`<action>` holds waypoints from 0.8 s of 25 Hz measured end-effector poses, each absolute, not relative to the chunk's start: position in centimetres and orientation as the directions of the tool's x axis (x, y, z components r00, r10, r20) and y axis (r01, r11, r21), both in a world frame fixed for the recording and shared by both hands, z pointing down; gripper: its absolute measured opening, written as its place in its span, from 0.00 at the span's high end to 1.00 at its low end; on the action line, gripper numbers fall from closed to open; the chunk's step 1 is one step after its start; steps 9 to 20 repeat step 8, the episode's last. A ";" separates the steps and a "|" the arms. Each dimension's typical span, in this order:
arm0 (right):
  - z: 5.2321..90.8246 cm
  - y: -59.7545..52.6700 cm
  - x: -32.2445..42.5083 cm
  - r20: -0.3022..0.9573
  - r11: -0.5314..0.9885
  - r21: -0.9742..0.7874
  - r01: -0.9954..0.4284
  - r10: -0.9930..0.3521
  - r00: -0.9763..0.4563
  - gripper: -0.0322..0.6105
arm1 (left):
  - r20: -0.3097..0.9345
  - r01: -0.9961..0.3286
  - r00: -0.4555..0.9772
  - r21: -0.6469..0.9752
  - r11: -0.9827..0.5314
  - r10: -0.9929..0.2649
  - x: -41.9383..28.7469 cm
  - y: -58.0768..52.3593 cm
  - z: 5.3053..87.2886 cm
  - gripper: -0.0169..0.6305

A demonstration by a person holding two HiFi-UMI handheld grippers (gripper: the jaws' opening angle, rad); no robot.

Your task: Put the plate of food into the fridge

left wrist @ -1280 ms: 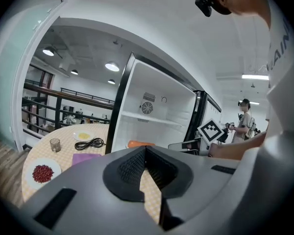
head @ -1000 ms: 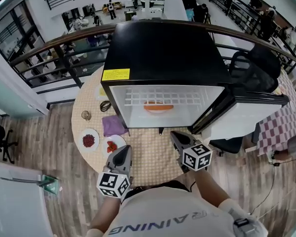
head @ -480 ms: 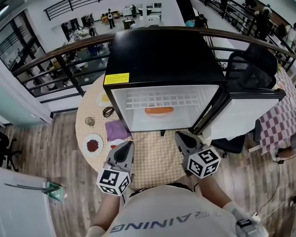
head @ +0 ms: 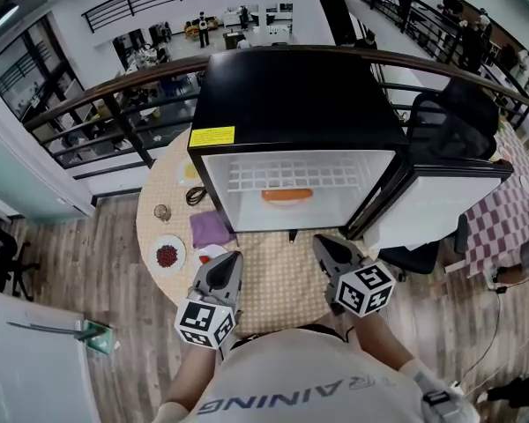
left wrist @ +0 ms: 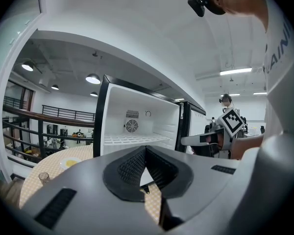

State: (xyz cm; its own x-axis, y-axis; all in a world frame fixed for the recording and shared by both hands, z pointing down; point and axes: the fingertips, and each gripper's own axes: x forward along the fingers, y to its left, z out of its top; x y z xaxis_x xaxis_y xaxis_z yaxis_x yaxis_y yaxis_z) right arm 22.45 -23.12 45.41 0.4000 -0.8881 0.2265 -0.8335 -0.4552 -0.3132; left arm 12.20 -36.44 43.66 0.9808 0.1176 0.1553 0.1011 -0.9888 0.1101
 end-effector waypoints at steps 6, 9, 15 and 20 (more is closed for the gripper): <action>45.1 -23.0 22.6 0.229 -0.454 -0.318 -0.832 -0.889 0.397 0.92 | 0.162 0.100 0.980 0.113 -0.989 0.118 12.2 -36.2 43.4 0.96; 45.0 -23.1 22.6 0.230 -0.455 -0.317 -0.832 -0.888 0.398 0.92 | 0.165 0.099 0.979 0.114 -0.988 0.117 12.2 -36.2 43.4 0.96; 45.0 -23.1 22.6 0.230 -0.455 -0.317 -0.832 -0.888 0.398 0.92 | 0.165 0.099 0.979 0.114 -0.988 0.117 12.2 -36.2 43.4 0.96; 45.0 -23.1 22.6 0.230 -0.455 -0.317 -0.832 -0.888 0.398 0.92 | 0.165 0.099 0.979 0.114 -0.988 0.117 12.2 -36.2 43.4 0.96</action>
